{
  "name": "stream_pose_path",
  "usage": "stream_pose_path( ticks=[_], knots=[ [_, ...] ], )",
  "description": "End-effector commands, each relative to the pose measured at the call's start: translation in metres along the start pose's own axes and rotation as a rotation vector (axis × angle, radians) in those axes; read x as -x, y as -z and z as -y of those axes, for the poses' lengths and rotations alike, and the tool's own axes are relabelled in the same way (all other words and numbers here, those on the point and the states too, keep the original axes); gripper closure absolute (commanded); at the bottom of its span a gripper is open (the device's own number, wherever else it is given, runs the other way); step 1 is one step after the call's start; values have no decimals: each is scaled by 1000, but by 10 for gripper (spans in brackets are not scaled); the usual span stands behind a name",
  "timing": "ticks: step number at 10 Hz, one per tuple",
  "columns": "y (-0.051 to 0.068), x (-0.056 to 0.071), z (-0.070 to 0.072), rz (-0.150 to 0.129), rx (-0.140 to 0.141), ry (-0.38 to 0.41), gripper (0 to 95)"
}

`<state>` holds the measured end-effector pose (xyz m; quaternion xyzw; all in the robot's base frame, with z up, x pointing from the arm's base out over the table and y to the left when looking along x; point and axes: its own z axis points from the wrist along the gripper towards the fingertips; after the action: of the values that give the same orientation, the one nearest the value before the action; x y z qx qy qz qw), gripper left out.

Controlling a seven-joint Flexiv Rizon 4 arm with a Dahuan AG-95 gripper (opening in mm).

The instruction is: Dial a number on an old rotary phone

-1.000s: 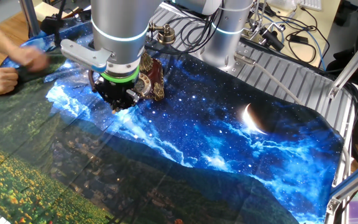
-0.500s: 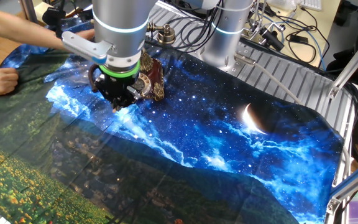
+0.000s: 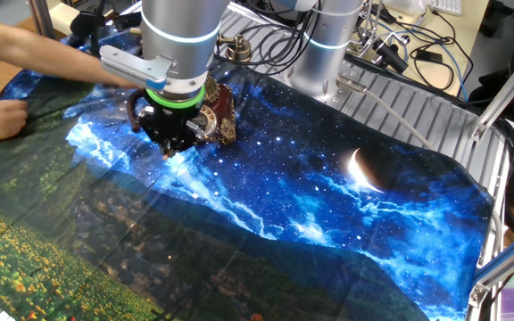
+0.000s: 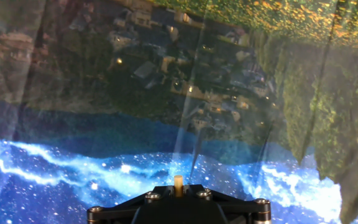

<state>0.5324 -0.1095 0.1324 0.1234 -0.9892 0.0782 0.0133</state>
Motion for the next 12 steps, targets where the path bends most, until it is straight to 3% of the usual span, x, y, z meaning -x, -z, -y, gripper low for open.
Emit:
stream_pose_path(
  ticks=[1,12],
  knots=[
    [0,-4,0,3,5,-6,950],
    [-7,-6,3,-4,-7,-52,950]
  ],
)
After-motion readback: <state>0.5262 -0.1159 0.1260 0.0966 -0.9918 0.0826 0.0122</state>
